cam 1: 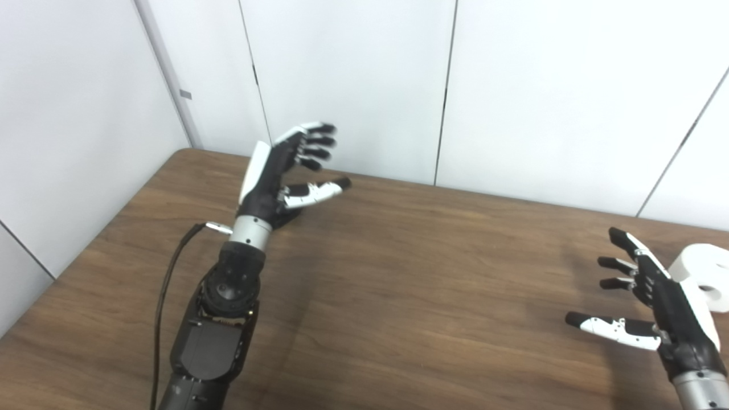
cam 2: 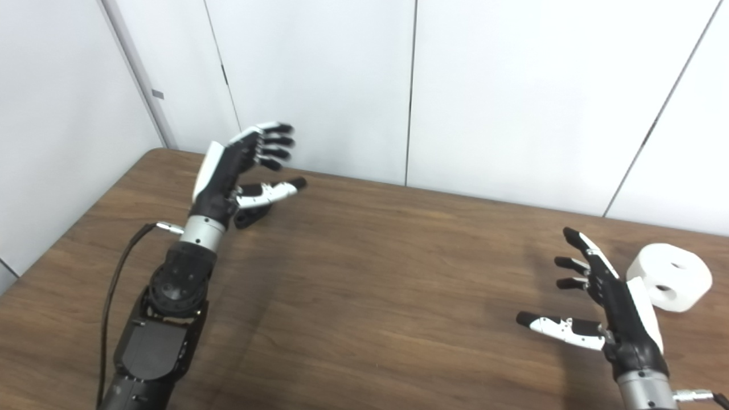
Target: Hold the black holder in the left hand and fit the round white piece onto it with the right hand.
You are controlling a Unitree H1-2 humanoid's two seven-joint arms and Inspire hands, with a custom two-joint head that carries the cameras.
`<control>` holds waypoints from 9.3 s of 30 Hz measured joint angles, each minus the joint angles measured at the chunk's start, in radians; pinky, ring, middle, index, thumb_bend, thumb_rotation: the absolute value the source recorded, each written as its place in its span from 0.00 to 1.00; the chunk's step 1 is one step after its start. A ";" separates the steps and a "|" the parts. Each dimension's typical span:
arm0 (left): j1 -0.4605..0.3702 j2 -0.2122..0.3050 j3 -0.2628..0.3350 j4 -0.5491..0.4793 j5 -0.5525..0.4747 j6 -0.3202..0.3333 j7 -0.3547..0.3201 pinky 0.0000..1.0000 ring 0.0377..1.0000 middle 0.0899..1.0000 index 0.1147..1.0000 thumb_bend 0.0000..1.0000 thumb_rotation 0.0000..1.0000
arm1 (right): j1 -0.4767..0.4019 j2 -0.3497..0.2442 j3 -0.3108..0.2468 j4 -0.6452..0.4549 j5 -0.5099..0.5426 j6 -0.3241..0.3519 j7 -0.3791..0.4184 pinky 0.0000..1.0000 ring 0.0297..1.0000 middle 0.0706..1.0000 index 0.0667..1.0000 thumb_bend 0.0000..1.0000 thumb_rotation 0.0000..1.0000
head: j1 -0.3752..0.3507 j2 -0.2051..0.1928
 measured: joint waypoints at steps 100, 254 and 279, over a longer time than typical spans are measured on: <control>-0.088 0.104 -0.222 0.624 0.377 0.301 0.361 0.88 1.00 0.92 0.54 0.91 0.29 | 0.055 -0.005 -0.035 -0.157 0.022 0.124 0.022 0.63 0.78 0.92 0.91 0.63 0.00 | -0.037 0.080; 0.113 0.062 -0.545 0.248 0.215 -0.356 -0.113 0.78 0.92 0.87 0.42 0.52 0.05 | -0.302 -0.436 0.117 0.425 -0.228 0.235 0.175 0.76 0.94 0.99 0.94 0.98 0.35 | -0.709 0.051; 0.133 0.062 -0.544 0.216 0.215 -0.337 -0.126 0.79 0.93 0.88 0.42 0.52 0.05 | -0.343 -0.356 0.175 0.468 -0.282 0.222 0.069 0.74 0.86 0.89 0.72 0.87 0.25 | -0.696 0.075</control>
